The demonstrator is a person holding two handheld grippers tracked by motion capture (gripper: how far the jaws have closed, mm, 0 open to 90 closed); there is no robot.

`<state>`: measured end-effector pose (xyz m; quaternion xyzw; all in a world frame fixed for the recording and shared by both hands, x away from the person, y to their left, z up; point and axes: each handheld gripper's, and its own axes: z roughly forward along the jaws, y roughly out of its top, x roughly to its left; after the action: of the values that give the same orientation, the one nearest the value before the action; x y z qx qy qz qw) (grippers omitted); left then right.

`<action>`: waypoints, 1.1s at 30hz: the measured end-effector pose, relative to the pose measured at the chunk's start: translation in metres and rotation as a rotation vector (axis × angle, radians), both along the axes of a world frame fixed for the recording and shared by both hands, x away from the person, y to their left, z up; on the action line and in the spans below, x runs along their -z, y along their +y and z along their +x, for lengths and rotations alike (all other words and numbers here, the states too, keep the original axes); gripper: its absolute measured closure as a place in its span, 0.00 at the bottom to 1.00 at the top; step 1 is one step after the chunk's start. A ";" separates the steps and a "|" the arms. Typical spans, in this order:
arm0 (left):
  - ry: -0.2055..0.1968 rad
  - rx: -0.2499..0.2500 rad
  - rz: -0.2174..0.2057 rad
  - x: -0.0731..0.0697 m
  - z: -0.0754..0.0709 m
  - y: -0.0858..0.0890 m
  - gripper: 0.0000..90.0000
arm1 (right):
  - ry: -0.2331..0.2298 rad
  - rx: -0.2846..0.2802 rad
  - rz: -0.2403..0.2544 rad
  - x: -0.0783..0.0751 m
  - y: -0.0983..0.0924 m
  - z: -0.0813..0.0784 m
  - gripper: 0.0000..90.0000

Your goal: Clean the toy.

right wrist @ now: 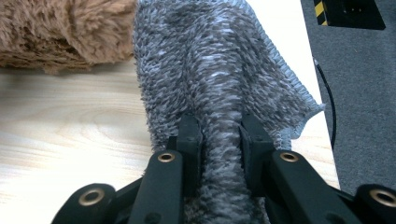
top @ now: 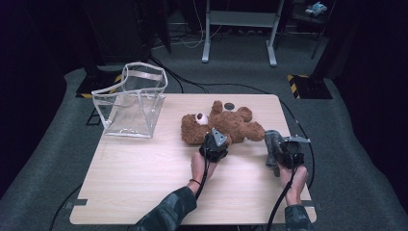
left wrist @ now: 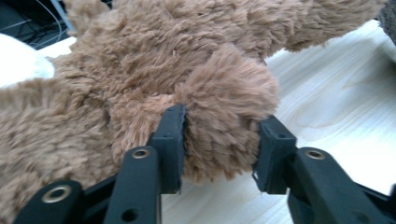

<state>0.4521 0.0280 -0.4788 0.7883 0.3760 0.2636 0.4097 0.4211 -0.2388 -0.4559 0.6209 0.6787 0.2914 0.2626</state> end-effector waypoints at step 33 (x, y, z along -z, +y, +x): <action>-0.078 -0.039 -0.047 0.000 0.008 0.012 0.79 | 0.007 -0.017 0.011 0.003 0.000 0.000 0.82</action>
<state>0.4596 0.0397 -0.4793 0.7600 0.3814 0.2930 0.4372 0.4208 -0.2391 -0.4590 0.6175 0.6832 0.2955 0.2543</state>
